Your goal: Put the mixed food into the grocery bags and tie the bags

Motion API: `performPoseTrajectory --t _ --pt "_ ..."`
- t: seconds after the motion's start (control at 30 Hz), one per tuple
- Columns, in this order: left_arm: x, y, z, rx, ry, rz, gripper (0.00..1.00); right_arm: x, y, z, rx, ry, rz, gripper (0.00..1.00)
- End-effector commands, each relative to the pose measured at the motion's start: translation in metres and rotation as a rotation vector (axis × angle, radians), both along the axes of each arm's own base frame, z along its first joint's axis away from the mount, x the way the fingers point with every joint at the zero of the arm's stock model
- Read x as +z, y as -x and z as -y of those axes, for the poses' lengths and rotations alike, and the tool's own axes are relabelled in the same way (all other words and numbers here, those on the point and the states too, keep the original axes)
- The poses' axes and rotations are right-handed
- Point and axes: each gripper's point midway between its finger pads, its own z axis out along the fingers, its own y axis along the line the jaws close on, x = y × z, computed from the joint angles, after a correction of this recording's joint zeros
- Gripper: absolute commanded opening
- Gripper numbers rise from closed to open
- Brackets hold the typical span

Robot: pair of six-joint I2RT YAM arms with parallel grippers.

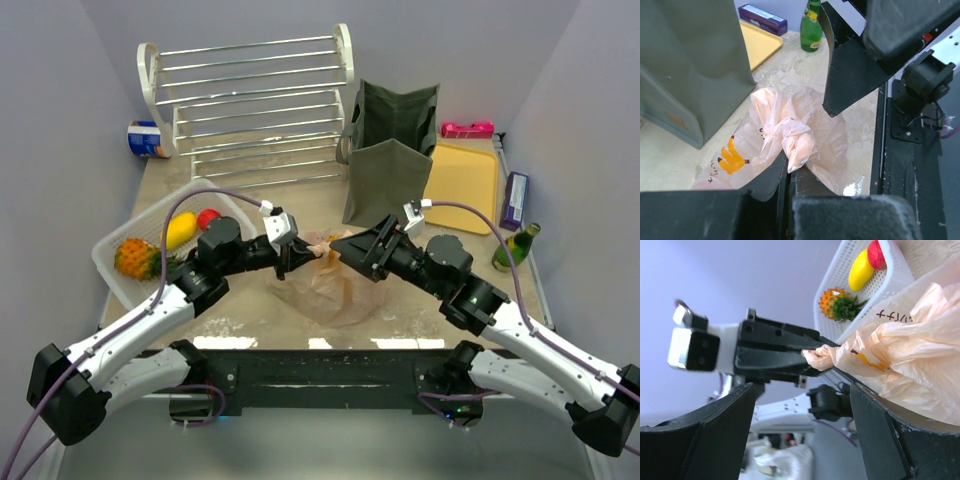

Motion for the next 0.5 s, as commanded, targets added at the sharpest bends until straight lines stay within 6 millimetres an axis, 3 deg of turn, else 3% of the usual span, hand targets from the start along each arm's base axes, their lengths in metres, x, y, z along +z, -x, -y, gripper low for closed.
performPoseTrajectory --t 0.0,0.23,0.47 --pt "0.014 -0.009 -0.003 0.082 0.022 0.116 0.00 0.001 -0.010 0.002 -0.091 -0.152 -0.209 0.82" --pt "0.015 -0.007 -0.003 0.123 0.024 0.140 0.00 -0.043 -0.011 -0.012 -0.107 -0.072 -0.364 0.82" --pt "0.015 0.001 0.000 0.114 0.032 0.149 0.00 -0.055 -0.021 -0.019 -0.136 -0.129 -0.411 0.81"
